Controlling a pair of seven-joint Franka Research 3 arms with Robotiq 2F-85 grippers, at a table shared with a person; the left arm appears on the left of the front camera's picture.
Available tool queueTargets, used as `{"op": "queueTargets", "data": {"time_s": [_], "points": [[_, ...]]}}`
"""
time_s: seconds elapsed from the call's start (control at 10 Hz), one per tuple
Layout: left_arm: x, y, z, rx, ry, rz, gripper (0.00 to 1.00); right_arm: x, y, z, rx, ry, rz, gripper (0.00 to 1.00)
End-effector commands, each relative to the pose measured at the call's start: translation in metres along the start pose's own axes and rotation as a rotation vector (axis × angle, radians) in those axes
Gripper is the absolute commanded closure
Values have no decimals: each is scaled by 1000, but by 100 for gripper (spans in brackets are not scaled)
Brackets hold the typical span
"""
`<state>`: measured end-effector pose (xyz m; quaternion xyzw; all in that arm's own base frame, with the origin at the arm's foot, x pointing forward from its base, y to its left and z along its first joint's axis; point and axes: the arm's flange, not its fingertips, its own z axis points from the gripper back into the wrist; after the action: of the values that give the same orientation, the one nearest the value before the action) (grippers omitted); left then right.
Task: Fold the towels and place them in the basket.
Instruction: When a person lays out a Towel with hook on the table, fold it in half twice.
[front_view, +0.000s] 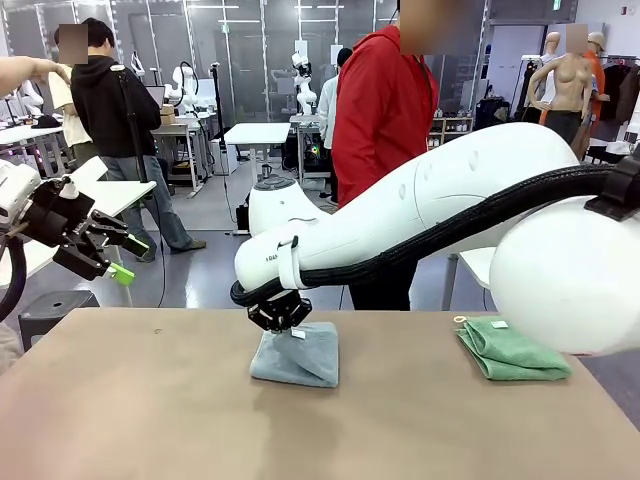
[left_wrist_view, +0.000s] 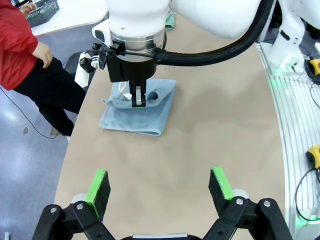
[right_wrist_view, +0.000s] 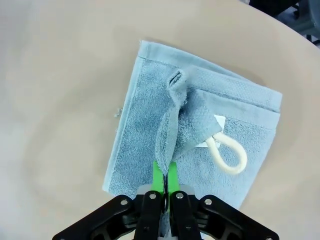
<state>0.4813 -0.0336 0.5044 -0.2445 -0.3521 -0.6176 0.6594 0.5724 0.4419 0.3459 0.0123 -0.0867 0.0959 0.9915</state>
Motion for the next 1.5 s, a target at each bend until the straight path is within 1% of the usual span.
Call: {"op": "queueTargets", "data": {"time_s": [0.0,0.1,0.2,0.4,0.5,0.6,0.7,0.8,0.9,1.0,1.1,1.2,1.3,1.4], "points": [[1,-3,0,17,0,-1,0,1,-2,-7,11,-44,-19,100],[1,-3,0,17,0,-1,0,5,-6,-7,-2,-72,-47,100],[1,-3,0,17,0,-1,0,7,-9,-8,3,-79,-57,100],[1,-3,0,17,0,-1,0,8,-10,-8,42,-65,-46,100],[1,-3,0,17,0,-1,0,8,-11,-8,61,-52,-47,77],[1,-3,0,17,0,-1,0,8,-12,-8,75,-48,-53,77],[1,-3,0,17,0,-1,0,8,-13,-7,88,-49,-56,57],[1,-3,0,17,0,-1,0,7,-13,-6,94,-59,-60,73],[1,-3,0,17,0,-1,0,5,-13,-5,107,-68,-62,37],[1,-3,0,17,0,-1,0,2,-16,0,110,-72,-55,53],[1,-3,0,17,0,-1,0,-3,-24,8,109,-72,-59,17],[1,-3,0,17,0,-1,0,-10,-41,21,106,-51,-95,17],[1,-3,0,17,0,-1,0,-18,-59,33,131,-44,-125,17],[1,-3,0,17,0,-1,0,-26,-77,45,149,-70,-165,17]]}}
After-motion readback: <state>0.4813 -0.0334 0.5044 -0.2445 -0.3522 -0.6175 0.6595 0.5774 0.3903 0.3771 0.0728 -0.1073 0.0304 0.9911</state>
